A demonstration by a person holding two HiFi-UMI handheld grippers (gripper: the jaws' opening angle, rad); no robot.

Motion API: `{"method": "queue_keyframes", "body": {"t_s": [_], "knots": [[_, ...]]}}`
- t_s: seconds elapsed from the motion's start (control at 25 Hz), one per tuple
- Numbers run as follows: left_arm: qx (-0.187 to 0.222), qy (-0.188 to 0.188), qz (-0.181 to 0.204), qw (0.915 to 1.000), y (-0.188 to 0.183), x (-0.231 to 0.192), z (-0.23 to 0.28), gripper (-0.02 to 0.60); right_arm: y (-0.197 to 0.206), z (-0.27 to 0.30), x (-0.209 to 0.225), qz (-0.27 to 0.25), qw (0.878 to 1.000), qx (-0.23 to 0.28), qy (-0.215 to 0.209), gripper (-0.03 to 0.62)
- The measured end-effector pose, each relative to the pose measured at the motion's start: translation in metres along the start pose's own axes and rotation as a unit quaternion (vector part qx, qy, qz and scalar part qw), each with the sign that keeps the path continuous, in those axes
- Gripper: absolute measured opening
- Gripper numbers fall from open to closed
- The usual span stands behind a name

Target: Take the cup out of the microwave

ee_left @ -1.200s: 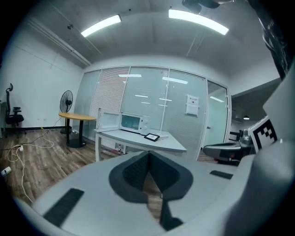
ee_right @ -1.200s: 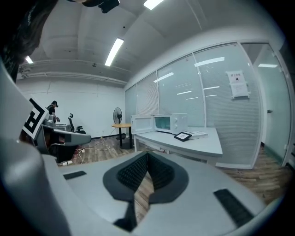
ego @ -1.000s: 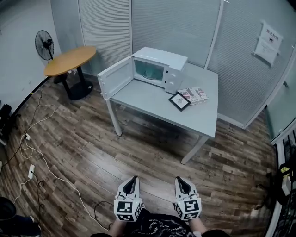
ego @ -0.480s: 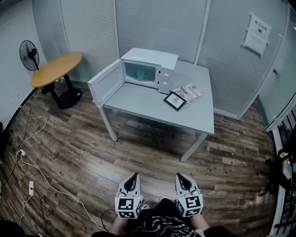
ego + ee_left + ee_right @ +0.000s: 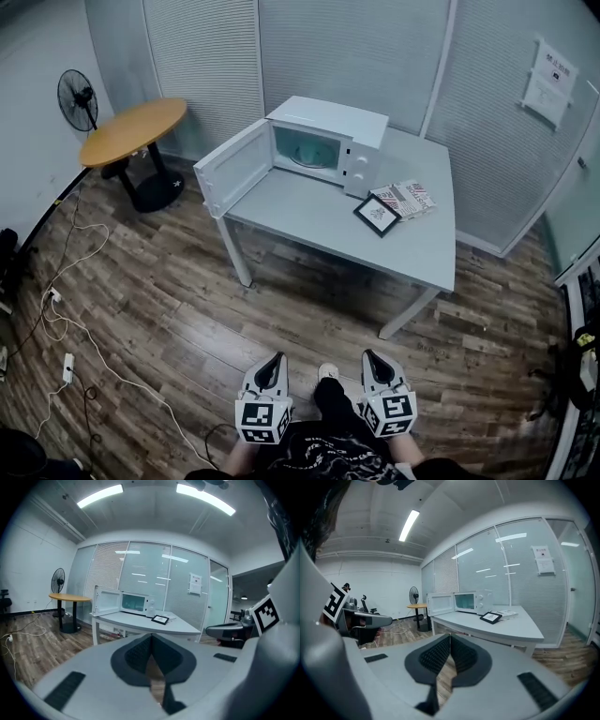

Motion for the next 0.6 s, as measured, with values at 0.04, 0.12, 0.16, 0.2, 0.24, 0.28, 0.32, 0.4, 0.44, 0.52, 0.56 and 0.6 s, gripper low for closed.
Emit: {"method": "queue_keyframes", "body": {"t_s": [0.04, 0.12, 0.16, 0.2, 0.24, 0.28, 0.32, 0.4, 0.44, 0.52, 0.56, 0.6], "knots": [[-0.001, -0.005, -0.001, 1.0, -0.003, -0.003, 0.006, 0.006, -0.005, 0.009, 0.004, 0.0, 1.0, 0.001, -0.005, 0.005], [-0.002, -0.015, -0.001, 0.9999, -0.01, -0.008, 0.02, 0.006, -0.014, 0.029, 0.012, -0.001, 1.0, 0.003, -0.015, 0.005], [-0.002, -0.018, -0.001, 0.9998, -0.013, -0.009, 0.028, 0.006, -0.018, 0.039, 0.017, -0.001, 1.0, 0.004, -0.02, 0.005], [-0.002, -0.022, -0.001, 0.9998, -0.017, -0.01, 0.036, 0.006, -0.022, 0.049, 0.022, -0.002, 1.0, 0.004, -0.025, 0.005], [-0.003, -0.025, -0.001, 0.9997, -0.02, -0.011, 0.045, 0.006, -0.025, 0.059, 0.029, -0.001, 1.0, 0.004, -0.029, 0.005], [-0.004, -0.028, 0.0, 0.9996, -0.024, -0.012, 0.054, 0.006, -0.027, 0.069, 0.035, -0.001, 0.999, 0.004, -0.032, 0.005], [-0.005, -0.031, 0.002, 0.9995, -0.028, -0.013, 0.063, 0.006, -0.03, 0.079, 0.042, 0.001, 0.999, 0.004, -0.035, 0.005], [-0.009, -0.038, 0.006, 0.9992, -0.034, -0.015, 0.082, 0.006, -0.037, 0.098, 0.056, 0.005, 0.999, 0.007, -0.039, 0.005], [-0.01, -0.041, 0.006, 0.9991, -0.038, -0.016, 0.092, 0.006, -0.041, 0.107, 0.064, 0.007, 0.999, 0.009, -0.041, 0.005], [-0.012, -0.046, 0.002, 0.9989, -0.043, -0.016, 0.112, 0.006, -0.049, 0.124, 0.079, 0.007, 0.999, 0.014, -0.046, 0.005], [-0.012, -0.046, -0.002, 0.9989, -0.045, -0.015, 0.121, 0.006, -0.053, 0.132, 0.086, 0.006, 0.999, 0.016, -0.049, 0.005], [-0.011, -0.047, -0.008, 0.9988, -0.047, -0.014, 0.131, 0.006, -0.056, 0.139, 0.093, 0.004, 0.999, 0.018, -0.051, 0.005]]}}
Point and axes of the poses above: the fingertips, and each gripper's own axes: z forward along the fingers, x to its right, y out of its underside, the point moved 1 cm from there along -z, backward along the fingers
